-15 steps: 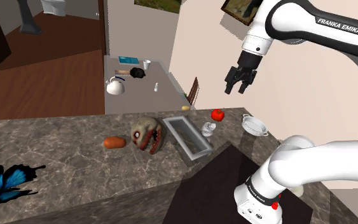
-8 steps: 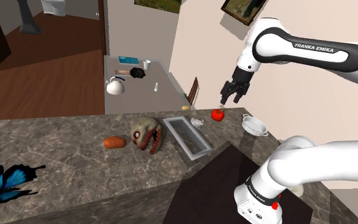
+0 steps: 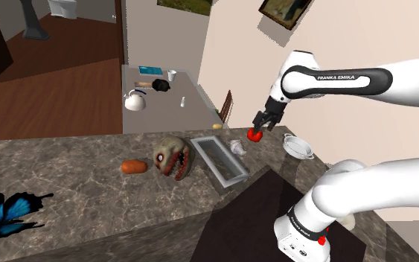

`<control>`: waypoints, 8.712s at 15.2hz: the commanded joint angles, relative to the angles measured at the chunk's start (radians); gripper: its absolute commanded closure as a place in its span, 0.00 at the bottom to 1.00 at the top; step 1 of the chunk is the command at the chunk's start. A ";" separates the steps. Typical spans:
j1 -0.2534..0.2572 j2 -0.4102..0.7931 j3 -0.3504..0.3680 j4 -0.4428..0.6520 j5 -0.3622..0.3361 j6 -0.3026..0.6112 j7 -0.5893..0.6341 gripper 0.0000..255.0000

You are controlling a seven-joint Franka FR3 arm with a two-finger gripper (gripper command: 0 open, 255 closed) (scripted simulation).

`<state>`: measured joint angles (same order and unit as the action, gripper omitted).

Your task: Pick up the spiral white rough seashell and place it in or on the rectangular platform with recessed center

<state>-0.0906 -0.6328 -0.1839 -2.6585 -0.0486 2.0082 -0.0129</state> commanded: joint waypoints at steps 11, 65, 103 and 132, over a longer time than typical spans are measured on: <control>-0.029 0.399 -0.154 -0.059 -0.020 0.524 -0.170 0.00; -0.511 1.281 0.097 0.535 0.799 0.528 -0.805 0.00; -0.449 0.974 0.001 0.442 0.631 0.341 -0.629 1.00; -0.146 0.672 0.232 0.067 0.766 0.590 -0.273 1.00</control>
<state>-0.2404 0.0282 0.0440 -2.5903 0.7024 2.5843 -0.2768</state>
